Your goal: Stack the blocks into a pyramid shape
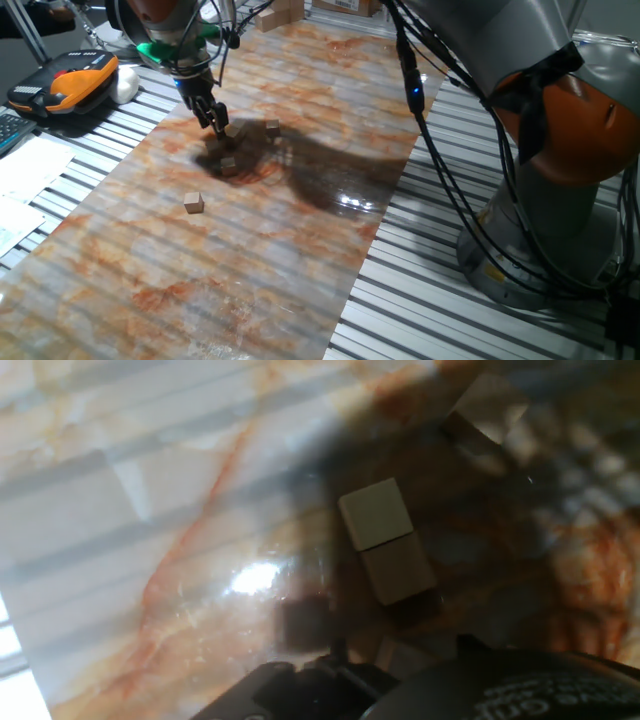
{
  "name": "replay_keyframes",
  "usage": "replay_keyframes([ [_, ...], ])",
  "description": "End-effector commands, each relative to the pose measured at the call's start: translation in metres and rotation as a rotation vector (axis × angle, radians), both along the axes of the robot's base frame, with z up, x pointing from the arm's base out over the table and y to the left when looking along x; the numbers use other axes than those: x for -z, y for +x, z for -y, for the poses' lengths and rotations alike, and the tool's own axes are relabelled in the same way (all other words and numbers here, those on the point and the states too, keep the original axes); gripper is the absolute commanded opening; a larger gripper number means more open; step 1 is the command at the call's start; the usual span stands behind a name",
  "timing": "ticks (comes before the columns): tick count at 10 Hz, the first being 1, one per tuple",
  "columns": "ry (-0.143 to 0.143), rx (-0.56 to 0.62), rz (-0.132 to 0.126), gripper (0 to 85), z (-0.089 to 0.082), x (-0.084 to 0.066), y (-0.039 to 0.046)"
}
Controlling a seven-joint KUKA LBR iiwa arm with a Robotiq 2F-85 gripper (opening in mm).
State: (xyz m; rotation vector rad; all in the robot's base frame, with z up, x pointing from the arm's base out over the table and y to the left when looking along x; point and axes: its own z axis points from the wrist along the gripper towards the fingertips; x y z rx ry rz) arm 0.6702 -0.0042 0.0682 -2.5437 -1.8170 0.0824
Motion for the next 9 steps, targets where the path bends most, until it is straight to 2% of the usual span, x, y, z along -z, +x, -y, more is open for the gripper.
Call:
replay_keyframes([
  [1,-0.002,0.011,-0.004,51.0,0.0007,0.0006,-0.0006],
  [3,0.015,0.065,0.027,51.0,0.0034,0.0015,-0.0016],
  [7,0.022,0.144,0.014,51.0,0.0070,0.0036,-0.0082],
  [8,0.032,0.165,0.032,51.0,0.0087,0.0049,-0.0089],
  [9,0.033,0.181,0.029,51.0,0.0092,0.0052,-0.0098],
])
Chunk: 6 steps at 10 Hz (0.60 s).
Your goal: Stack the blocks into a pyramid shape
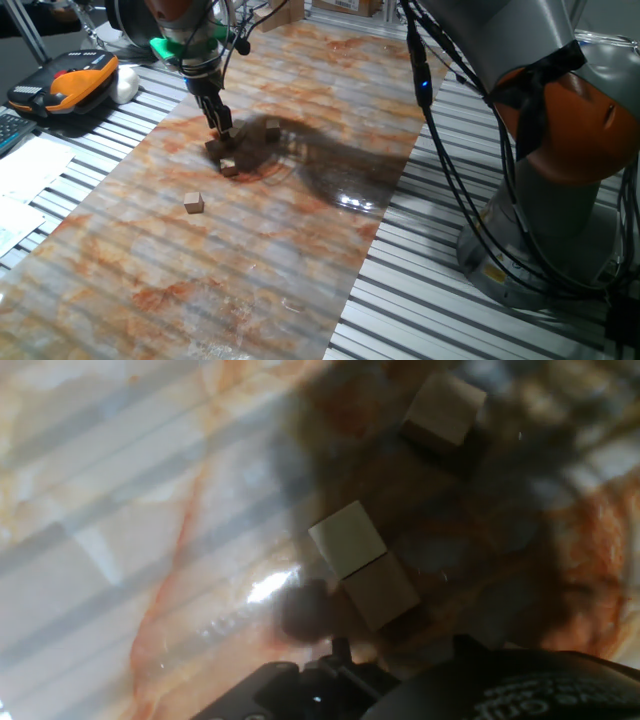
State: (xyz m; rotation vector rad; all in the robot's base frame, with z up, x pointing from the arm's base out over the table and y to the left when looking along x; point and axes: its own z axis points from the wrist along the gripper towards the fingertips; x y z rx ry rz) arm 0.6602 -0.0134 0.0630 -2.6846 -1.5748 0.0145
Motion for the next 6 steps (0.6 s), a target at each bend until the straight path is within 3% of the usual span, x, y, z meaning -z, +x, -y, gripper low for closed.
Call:
replay_keyframes([
  [1,-0.001,0.002,-0.007,51.0,0.0005,0.0005,-0.0011],
  [6,0.004,0.003,-0.002,51.0,-0.0063,0.0000,0.0001],
])
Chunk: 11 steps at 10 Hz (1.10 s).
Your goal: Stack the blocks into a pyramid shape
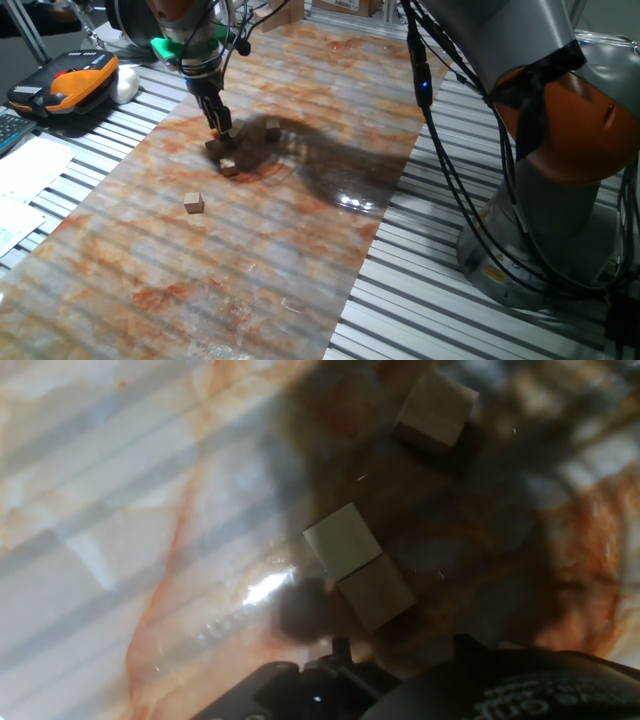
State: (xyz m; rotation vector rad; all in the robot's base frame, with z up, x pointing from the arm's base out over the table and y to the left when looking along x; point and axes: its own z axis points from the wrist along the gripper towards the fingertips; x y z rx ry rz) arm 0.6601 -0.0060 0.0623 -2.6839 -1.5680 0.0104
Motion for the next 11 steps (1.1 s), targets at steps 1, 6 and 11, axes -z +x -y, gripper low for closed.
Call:
replay_keyframes([
  [1,0.001,0.003,0.002,51.0,-0.004,0.002,-0.0013],
  [6,0.000,0.017,-0.011,51.0,-0.013,0.003,-0.0002],
  [11,0.000,0.015,-0.020,51.0,-0.018,0.008,0.0036],
])
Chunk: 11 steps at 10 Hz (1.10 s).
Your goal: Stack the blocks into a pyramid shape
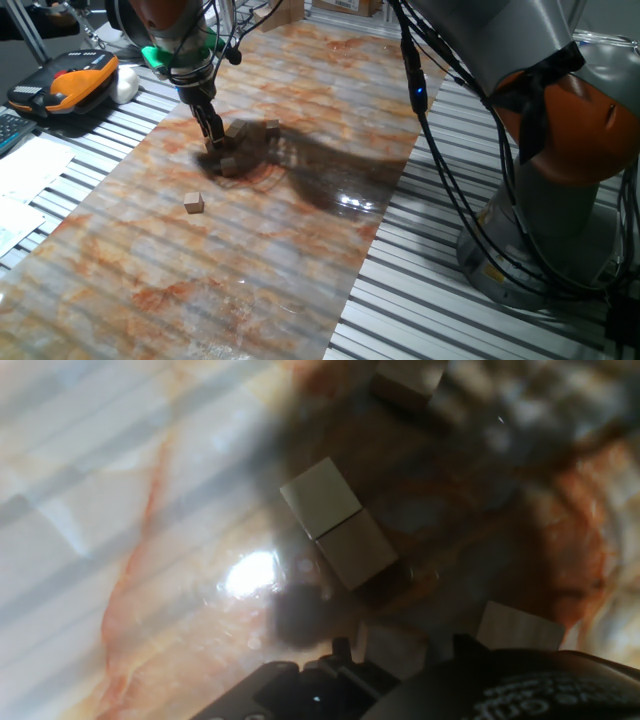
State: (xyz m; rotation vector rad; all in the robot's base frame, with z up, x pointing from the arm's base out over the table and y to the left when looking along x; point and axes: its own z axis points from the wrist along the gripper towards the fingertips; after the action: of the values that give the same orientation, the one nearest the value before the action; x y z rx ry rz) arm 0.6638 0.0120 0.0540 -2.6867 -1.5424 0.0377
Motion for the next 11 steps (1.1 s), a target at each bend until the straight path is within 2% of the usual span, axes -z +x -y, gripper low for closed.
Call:
replay_keyframes([
  [1,0.000,-0.001,0.001,51.0,0.000,0.001,0.0003],
  [6,0.006,-0.004,-0.006,51.0,-0.005,0.012,-0.0009],
  [11,0.003,-0.021,-0.018,51.0,-0.007,0.013,-0.0020],
])
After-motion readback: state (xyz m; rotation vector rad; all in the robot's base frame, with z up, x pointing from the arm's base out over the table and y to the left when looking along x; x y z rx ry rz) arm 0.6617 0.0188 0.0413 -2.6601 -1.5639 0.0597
